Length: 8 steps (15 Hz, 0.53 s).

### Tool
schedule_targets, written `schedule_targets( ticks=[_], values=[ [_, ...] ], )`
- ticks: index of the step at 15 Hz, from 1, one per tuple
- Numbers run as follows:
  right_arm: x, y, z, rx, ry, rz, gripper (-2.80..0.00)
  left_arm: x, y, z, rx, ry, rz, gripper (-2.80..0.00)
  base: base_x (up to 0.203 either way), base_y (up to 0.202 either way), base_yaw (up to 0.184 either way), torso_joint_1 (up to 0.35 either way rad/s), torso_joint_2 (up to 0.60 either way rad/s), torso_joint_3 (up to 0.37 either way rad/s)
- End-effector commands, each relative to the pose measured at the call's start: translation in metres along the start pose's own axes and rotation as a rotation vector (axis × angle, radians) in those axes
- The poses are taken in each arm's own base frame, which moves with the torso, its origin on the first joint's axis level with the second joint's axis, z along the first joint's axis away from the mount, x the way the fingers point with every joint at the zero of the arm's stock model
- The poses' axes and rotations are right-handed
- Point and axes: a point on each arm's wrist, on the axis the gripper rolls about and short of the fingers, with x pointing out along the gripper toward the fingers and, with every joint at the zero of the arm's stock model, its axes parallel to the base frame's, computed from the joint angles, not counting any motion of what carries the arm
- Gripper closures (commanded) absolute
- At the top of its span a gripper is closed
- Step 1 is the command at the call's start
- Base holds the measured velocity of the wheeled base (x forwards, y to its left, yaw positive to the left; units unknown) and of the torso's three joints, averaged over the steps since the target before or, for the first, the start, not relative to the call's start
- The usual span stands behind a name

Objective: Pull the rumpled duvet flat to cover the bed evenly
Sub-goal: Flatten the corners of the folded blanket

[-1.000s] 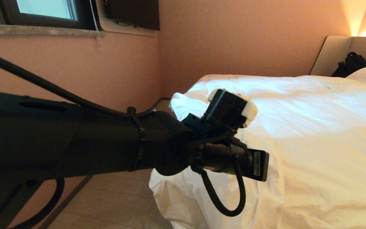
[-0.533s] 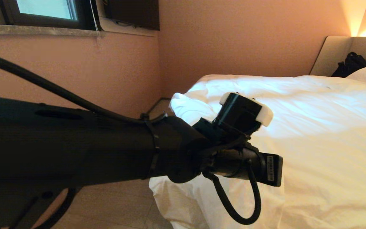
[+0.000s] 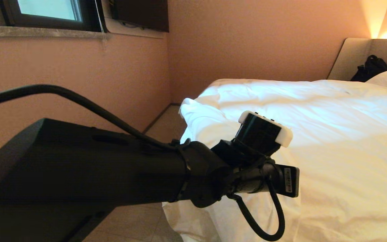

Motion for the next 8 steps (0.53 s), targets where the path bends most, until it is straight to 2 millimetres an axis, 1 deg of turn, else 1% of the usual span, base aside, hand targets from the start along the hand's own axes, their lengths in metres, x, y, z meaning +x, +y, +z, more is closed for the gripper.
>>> schedule_targets(
  ticks=[1,2,5,7,8],
  values=[
    [0.000,0.000,0.000,-0.001,-0.001,0.001,0.00,0.007,0.000,-0.008,0.001,0.016,0.013,0.00,0.000,0.000,0.000,0.000,0.00,0.000],
    [0.000,0.000,0.000,-0.001,-0.001,0.001,0.00,0.008,-0.002,-0.010,0.004,0.020,0.011,-2.80,0.000,0.000,0.000,0.000,0.00,0.000],
    [0.000,0.000,0.000,-0.001,-0.001,0.001,0.00,0.008,-0.010,-0.011,0.004,-0.020,0.062,-2.80,0.000,0.000,0.000,0.000,0.00,0.000],
    [0.000,0.000,0.000,-0.001,-0.001,0.001,0.00,0.011,-0.018,-0.011,-0.044,-0.072,0.057,-2.80,0.000,0.000,0.000,0.000,0.00,0.000],
    [0.000,0.000,0.000,-0.001,-0.001,0.001,0.00,0.012,-0.019,-0.012,-0.050,-0.079,0.056,-2.80,0.000,0.000,0.000,0.000,0.00,0.000]
  ],
)
